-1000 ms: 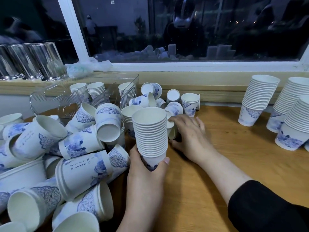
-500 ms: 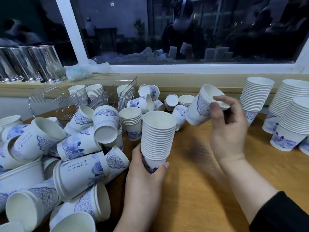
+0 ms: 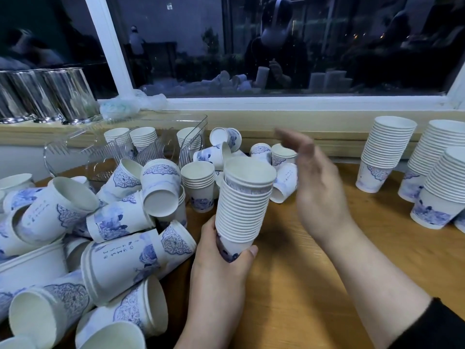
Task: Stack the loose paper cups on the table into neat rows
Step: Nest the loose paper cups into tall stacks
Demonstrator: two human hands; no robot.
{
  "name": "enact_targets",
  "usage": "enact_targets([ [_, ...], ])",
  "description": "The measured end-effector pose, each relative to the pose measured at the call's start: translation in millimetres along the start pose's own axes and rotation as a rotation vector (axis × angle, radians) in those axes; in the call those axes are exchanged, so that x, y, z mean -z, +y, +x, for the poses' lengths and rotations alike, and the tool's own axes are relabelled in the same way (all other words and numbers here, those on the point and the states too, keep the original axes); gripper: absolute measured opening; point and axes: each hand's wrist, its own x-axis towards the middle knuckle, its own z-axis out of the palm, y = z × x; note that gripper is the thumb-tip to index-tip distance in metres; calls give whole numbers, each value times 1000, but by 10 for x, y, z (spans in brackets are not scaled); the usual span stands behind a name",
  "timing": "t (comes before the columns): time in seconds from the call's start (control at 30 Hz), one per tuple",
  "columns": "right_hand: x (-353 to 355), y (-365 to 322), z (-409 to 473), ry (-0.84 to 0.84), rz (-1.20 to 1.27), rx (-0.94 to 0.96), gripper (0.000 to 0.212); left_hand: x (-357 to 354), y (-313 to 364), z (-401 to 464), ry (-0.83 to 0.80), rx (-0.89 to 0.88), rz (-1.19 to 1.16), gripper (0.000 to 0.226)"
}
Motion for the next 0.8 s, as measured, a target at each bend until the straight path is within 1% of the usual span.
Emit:
enact_targets([
  [0.03, 38, 171, -13, 103, -26, -52, 41, 6, 8, -5, -3, 4, 2, 57],
  [0.07, 84, 352, -26, 195, -111, -92, 36, 11, 17, -12, -7, 7, 3, 57],
  [0.1, 149, 554, -46, 259, -227, -136, 34, 14, 27, -18, -12, 9, 2, 56],
  [0.13, 226, 749, -68, 273, -335, -205, 36, 14, 37, -22, -18, 12, 2, 56],
  [0.17, 292, 922, -82, 246, -383, -304, 42, 14, 42, -24, -22, 13, 2, 57],
  [0.23, 370, 1134, -84, 168, -370, -484, 57, 11, 46, -28, -25, 15, 8, 58],
  [0.33, 368, 1259, -37, 64, -367, -516, 64, 8, 62, -29, -28, 19, 13, 59],
  [0.4, 349, 1293, 22, 43, -295, -530, 59, 6, 55, -28, -21, 17, 12, 58],
  [0.47, 343, 1311, 47, 20, -220, -522, 46, 5, 55, -34, -21, 14, 17, 59],
  [0.53, 333, 1306, 42, 10, -164, -509, 27, 5, 47, -36, -18, 7, 16, 60],
  [0.6, 301, 1247, 14, 52, -68, -499, 17, 0, 39, -33, -17, 10, 15, 60],
  [0.67, 287, 1092, 31, 182, -15, -389, 15, -6, 31, -30, -17, 15, 16, 60],
  [0.73, 305, 813, 126, 353, 40, -216, 14, -7, 28, -28, -19, 15, 15, 60],
  [0.8, 339, 480, 234, 462, 100, -71, 11, -6, 22, -28, -19, 12, 14, 60],
])
